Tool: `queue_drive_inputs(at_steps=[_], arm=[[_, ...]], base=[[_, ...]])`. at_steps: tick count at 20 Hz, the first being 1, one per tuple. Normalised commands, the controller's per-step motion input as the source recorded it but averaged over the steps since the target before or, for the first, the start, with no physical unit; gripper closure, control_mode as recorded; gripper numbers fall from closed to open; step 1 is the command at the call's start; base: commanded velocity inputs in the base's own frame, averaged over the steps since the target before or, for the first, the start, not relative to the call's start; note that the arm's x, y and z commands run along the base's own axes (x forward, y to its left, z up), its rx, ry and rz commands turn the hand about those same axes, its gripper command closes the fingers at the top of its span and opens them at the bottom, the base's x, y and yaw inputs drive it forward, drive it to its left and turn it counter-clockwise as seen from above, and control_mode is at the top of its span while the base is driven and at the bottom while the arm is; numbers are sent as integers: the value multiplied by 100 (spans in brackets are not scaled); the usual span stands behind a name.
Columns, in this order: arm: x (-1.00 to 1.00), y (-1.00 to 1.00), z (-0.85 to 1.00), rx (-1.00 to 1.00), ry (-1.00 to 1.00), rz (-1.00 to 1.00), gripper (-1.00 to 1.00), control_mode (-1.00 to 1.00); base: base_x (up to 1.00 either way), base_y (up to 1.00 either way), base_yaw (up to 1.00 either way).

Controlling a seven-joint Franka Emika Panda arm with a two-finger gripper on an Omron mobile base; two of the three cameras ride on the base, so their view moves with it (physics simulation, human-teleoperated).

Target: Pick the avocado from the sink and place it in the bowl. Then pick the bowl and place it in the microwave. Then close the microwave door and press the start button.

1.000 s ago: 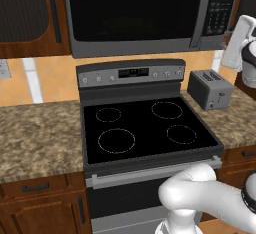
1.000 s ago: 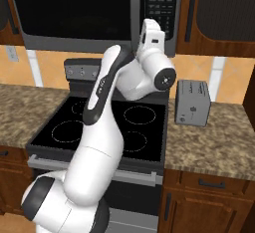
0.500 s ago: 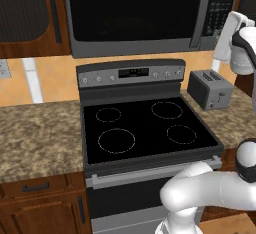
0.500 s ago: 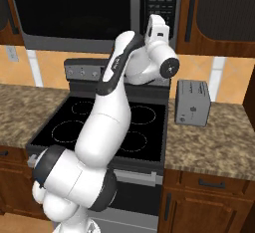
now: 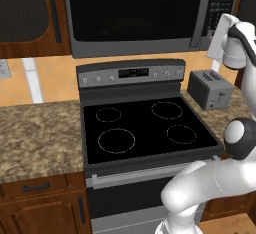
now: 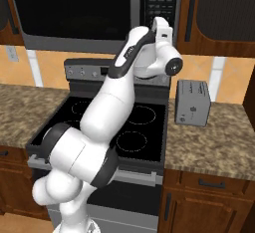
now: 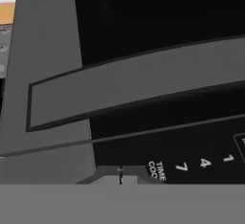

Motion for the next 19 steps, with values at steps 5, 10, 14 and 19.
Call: queue_drive_inputs(at_steps=[5,10,14,19], arm=[[21,0,-2,0,-8,-2,100,-100],[33,0,1,0,-1,-8,100,-100],[-97,0,14,0,-12,0,100,-100],[-100,0,-10,0,-4,0,100,-100]], base=[[0,0,0],[0,0,0],[0,0,0],[0,0,0]])
